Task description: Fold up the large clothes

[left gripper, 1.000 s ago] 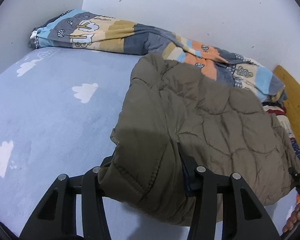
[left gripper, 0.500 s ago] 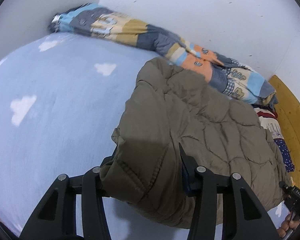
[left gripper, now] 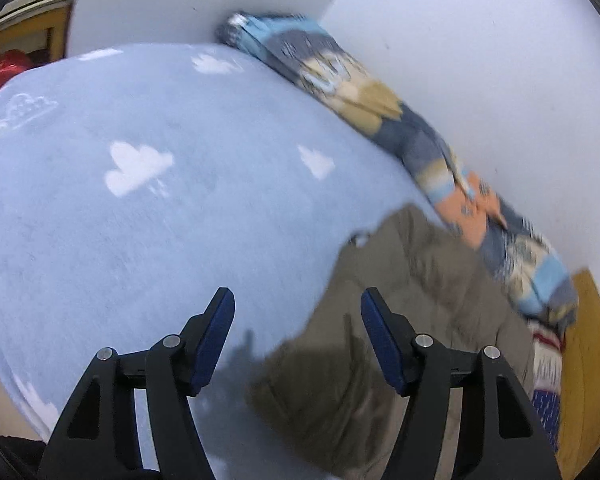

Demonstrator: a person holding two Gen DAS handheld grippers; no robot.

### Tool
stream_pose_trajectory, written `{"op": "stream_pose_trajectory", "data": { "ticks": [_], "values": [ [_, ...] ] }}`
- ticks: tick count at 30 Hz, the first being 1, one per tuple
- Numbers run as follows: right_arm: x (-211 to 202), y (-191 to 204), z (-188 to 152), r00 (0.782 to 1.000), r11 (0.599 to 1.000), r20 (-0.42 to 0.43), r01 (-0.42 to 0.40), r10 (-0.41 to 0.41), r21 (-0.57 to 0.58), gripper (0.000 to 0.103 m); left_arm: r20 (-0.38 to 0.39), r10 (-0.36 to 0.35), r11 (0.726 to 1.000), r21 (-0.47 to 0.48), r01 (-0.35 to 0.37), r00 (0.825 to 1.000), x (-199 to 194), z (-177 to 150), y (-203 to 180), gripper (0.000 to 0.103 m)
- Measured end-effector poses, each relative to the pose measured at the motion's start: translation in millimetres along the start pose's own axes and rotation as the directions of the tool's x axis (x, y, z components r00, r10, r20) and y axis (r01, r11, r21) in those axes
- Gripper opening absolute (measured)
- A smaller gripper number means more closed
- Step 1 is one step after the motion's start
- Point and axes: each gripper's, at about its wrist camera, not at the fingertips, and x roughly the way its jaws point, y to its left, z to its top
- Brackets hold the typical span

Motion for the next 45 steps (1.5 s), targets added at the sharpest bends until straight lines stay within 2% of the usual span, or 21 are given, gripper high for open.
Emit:
{"op": "stream_pose_trajectory", "data": {
  "ticks": [2, 4, 6, 8, 9, 10, 11, 12, 14, 17, 19, 22, 24, 26, 29, 31, 33, 35, 38, 40, 45],
  "values": [
    [-10, -13, 5, 0.999, 0.998, 0.039, 0.015, -0.017, 0.068, 0.067, 0.021, -0.009, 1.000, 0.028, 0.009, 1.000, -3, 2, -7, 0.065],
    [-27, -17, 9, 0.990, 0.994, 0.129, 0.039, -0.052, 0.103, 0.068, 0.021, -0.033, 0.993, 0.117, 0.030, 0.999, -2, -4, -28, 0.065],
    [-44, -6, 13, 0.975, 0.999, 0.218, 0.022, -0.032, 0.047, 0.068, 0.019, -0.065, 0.973, 0.223, 0.059, 0.998, -4, -16, -57, 0.065],
    [-51, 23, 10, 0.962, 0.996, 0.272, -0.012, 0.036, -0.087, 0.066, 0.011, -0.106, 0.930, 0.356, 0.095, 0.994, -7, -31, -92, 0.065],
    [-51, 39, 6, 0.958, 0.987, 0.281, -0.015, 0.061, -0.160, 0.064, 0.006, -0.131, 0.894, 0.434, 0.115, 0.991, -9, -42, -112, 0.065],
    [-47, 67, -4, 0.957, 0.957, 0.275, -0.004, 0.087, -0.289, 0.058, -0.003, -0.151, 0.860, 0.493, 0.133, 0.989, -10, -52, -127, 0.065],
    [-42, 85, -11, 0.959, 0.931, 0.265, 0.003, 0.102, -0.366, 0.051, -0.026, -0.179, 0.811, 0.562, 0.162, 0.983, -11, -66, -147, 0.065],
    [-35, 104, -20, 0.961, 0.895, 0.248, 0.004, 0.119, -0.445, 0.048, -0.052, -0.197, 0.772, 0.608, 0.188, 0.979, -10, -78, -161, 0.065],
    [-14, 143, -39, 0.968, 0.812, 0.186, -0.031, 0.171, -0.583, 0.039, -0.091, -0.223, 0.704, 0.674, 0.225, 0.971, -6, -105, -183, 0.065],
    [12, 181, -55, 0.971, 0.739, 0.131, -0.063, 0.202, -0.671, 0.036, -0.131, -0.206, 0.641, 0.731, 0.235, 0.970, 5, -134, -200, 0.065],
    [35, 209, -65, 0.972, 0.685, 0.083, -0.094, 0.220, -0.723, 0.036, -0.129, -0.180, 0.615, 0.759, 0.214, 0.975, 14, -146, -203, 0.065],
    [68, 239, -77, 0.978, 0.602, 0.060, -0.075, 0.202, -0.795, 0.035, -0.143, -0.164, 0.621, 0.754, 0.215, 0.976, 21, -151, -201, 0.069],
    [91, 251, -81, 0.984, 0.574, 0.034, -0.074, 0.176, -0.816, 0.035, -0.156, -0.160, 0.643, 0.733, 0.223, 0.975, 28, -148, -198, 0.071],
    [117, 261, -82, 0.993, 0.543, 0.013, -0.052, 0.116, -0.838, 0.035, -0.169, -0.146, 0.650, 0.726, 0.223, 0.975, 35, -150, -199, 0.072],
    [154, 258, -83, 1.000, 0.505, -0.007, 0.010, -0.030, -0.863, 0.035, -0.154, -0.121, 0.624, 0.757, 0.196, 0.981, 44, -155, -203, 0.072],
    [168, 257, -86, 0.997, 0.473, 0.008, 0.042, -0.075, -0.880, 0.035, -0.139, -0.112, 0.610, 0.772, 0.179, 0.984, 44, -160, -204, 0.072],
    [172, 257, -88, 0.994, 0.451, 0.024, 0.068, -0.103, -0.890, 0.035, -0.131, -0.120, 0.615, 0.768, 0.177, 0.984, 43, -157, -203, 0.072],
    [163, 259, -87, 0.996, 0.457, 0.026, 0.063, -0.087, -0.887, 0.035, -0.113, -0.134, 0.620, 0.766, 0.172, 0.985, 36, -155, -203, 0.072],
    [129, 260, -77, 1.000, 0.521, -0.004, 0.005, -0.017, -0.853, 0.035, -0.084, -0.159, 0.612, 0.774, 0.165, 0.984, 23, -151, -204, 0.072],
    [104, 259, -75, 1.000, 0.538, 0.019, 0.006, 0.019, -0.843, 0.035, -0.065, -0.176, 0.607, 0.778, 0.160, 0.982, 14, -149, -203, 0.072],
    [65, 237, -77, 0.999, 0.556, 0.054, 0.046, -0.002, -0.830, 0.036, -0.052, -0.188, 0.610, 0.776, 0.158, 0.981, 2, -145, -199, 0.072]
  ]
}}
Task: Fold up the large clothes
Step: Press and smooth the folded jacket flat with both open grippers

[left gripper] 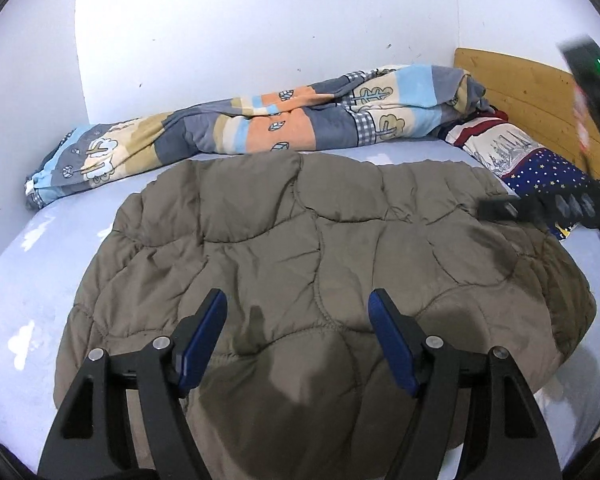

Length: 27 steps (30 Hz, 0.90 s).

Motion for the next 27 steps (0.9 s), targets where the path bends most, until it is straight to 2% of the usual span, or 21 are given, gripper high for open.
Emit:
{"op": "stream_pose_trajectory", "data": {
  "ticks": [10, 15, 19, 23, 27],
  "values": [
    [-21, -45, -50, 0.997, 0.988, -0.062, 0.054, -0.045, 0.144, 0.036, -0.036, 0.021, 0.999, -0.027, -0.022, 0.999, 4, -6, 12, 0.072],
    [-1, -56, -53, 0.991, 0.984, -0.110, 0.089, -0.072, 0.156, 0.036, -0.098, 0.023, 0.998, -0.057, -0.029, 0.995, 22, -12, 20, 0.072],
    [17, -56, -56, 0.985, 0.981, -0.147, 0.110, -0.087, 0.160, 0.037, -0.114, 0.026, 0.998, -0.049, -0.032, 0.993, 29, -14, 20, 0.074],
    [20, -59, -57, 0.985, 0.979, -0.153, 0.109, -0.082, 0.173, 0.037, -0.112, 0.024, 0.998, -0.062, -0.031, 0.993, 22, -12, 23, 0.074],
    [-1, -67, -60, 0.992, 0.970, -0.116, 0.073, -0.047, 0.232, 0.037, -0.075, 0.034, 0.995, -0.093, -0.041, 0.997, -1, -6, 41, 0.074]
  ]
}}
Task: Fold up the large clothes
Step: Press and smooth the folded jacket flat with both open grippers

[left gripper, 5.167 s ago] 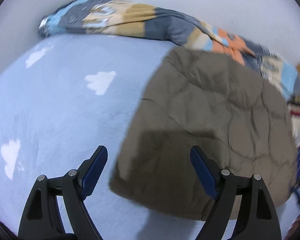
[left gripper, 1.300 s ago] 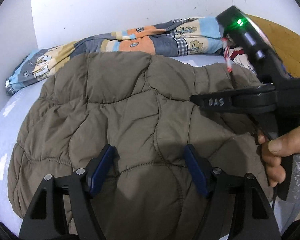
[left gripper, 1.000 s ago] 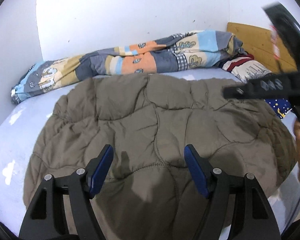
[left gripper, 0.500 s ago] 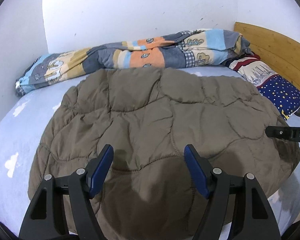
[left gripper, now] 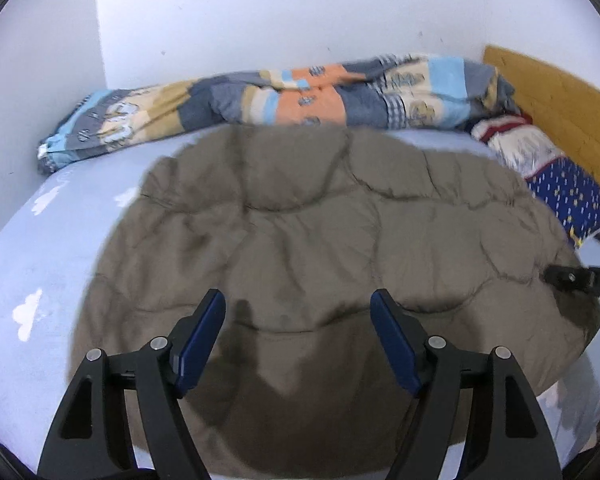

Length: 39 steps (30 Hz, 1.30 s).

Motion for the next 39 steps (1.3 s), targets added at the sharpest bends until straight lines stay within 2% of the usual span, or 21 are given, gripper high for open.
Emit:
{"op": "stream_pose_trajectory", "data": {
  "ticks": [2, 5, 12, 15, 16, 20, 22, 25, 27, 30, 35, 37, 39],
  "values": [
    [-18, -8, -5, 0.999, 1.000, 0.035, -0.003, 0.002, 0.023, 0.037, 0.014, 0.014, 1.000, -0.025, -0.014, 1.000, -13, 2, 16, 0.074],
    [-39, -22, -16, 0.997, 0.999, 0.068, 0.018, -0.021, 0.049, 0.037, -0.006, 0.059, 0.997, -0.056, -0.059, 0.998, -21, -1, 38, 0.074],
    [-58, -53, -49, 0.998, 0.993, 0.062, 0.024, -0.031, 0.113, 0.038, -0.097, 0.145, 0.973, -0.168, -0.160, 0.985, -15, -30, 97, 0.074],
    [-52, -52, -55, 0.998, 0.994, 0.043, 0.051, -0.055, 0.098, 0.037, -0.147, 0.127, 0.966, -0.208, -0.156, 0.981, 1, -43, 112, 0.075],
    [-48, -50, -55, 0.997, 0.994, 0.034, 0.064, -0.068, 0.090, 0.037, -0.172, 0.112, 0.962, -0.229, -0.150, 0.979, 9, -48, 117, 0.079],
    [-30, -49, -58, 0.994, 0.990, -0.016, 0.108, -0.107, 0.086, 0.038, -0.190, 0.083, 0.953, -0.272, -0.134, 0.978, 14, -50, 125, 0.082],
    [-28, -50, -57, 0.994, 0.988, -0.018, 0.111, -0.110, 0.104, 0.038, -0.149, 0.101, 0.956, -0.261, -0.137, 0.984, 1, -42, 123, 0.082],
    [-46, -46, -50, 0.995, 0.990, 0.067, 0.072, -0.080, 0.118, 0.038, -0.044, 0.107, 0.964, -0.240, -0.114, 0.993, -21, -20, 119, 0.082],
    [-55, -40, -41, 0.990, 0.994, 0.122, 0.060, -0.071, 0.096, 0.039, -0.011, 0.092, 0.972, -0.217, -0.093, 0.996, -22, 2, 115, 0.082],
    [-55, -30, -16, 0.987, 0.996, 0.151, 0.043, -0.054, 0.074, 0.040, -0.019, 0.090, 0.980, -0.176, -0.092, 0.996, -2, 39, 105, 0.082],
    [-34, 0, 33, 0.988, 0.999, 0.151, 0.025, -0.028, 0.024, 0.043, -0.049, 0.104, 0.991, -0.082, -0.107, 0.993, 54, 93, 68, 0.082],
    [-18, 19, 52, 0.989, 0.999, 0.143, 0.043, -0.039, -0.022, 0.044, -0.086, 0.097, 0.991, -0.080, -0.104, 0.992, 82, 106, 59, 0.082],
    [-2, 35, 68, 0.991, 0.998, 0.132, 0.038, -0.030, -0.055, 0.046, -0.155, 0.098, 0.990, -0.084, -0.112, 0.983, 116, 110, 55, 0.082]
  ]
}}
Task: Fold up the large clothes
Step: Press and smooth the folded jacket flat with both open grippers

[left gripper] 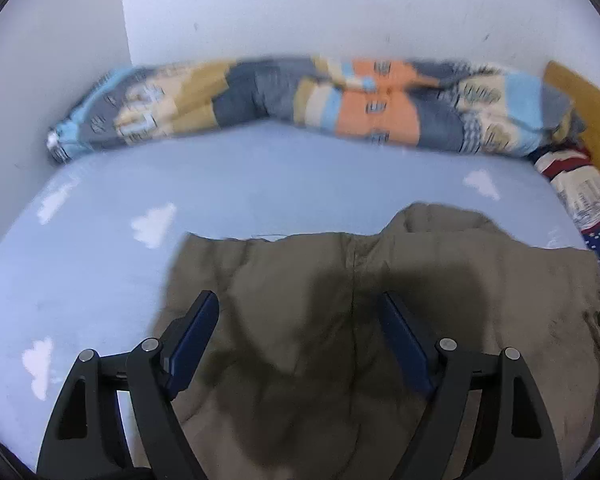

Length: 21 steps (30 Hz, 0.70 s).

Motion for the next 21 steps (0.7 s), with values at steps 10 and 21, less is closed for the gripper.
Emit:
{"op": "stream_pose_trajectory", "data": {
  "ticks": [10, 21],
  "values": [
    [78, 13, 21, 0.983, 0.997, -0.163, 0.076, -0.079, -0.022, 0.056, -0.090, -0.035, 0.998, -0.054, 0.030, 0.995, 16, -7, 15, 0.086],
    [-47, 15, -63, 0.999, 1.000, -0.022, -0.028, 0.027, -0.012, 0.058, 0.071, -0.026, 0.998, -0.056, 0.030, 0.997, -92, -112, 33, 0.086]
  ]
}}
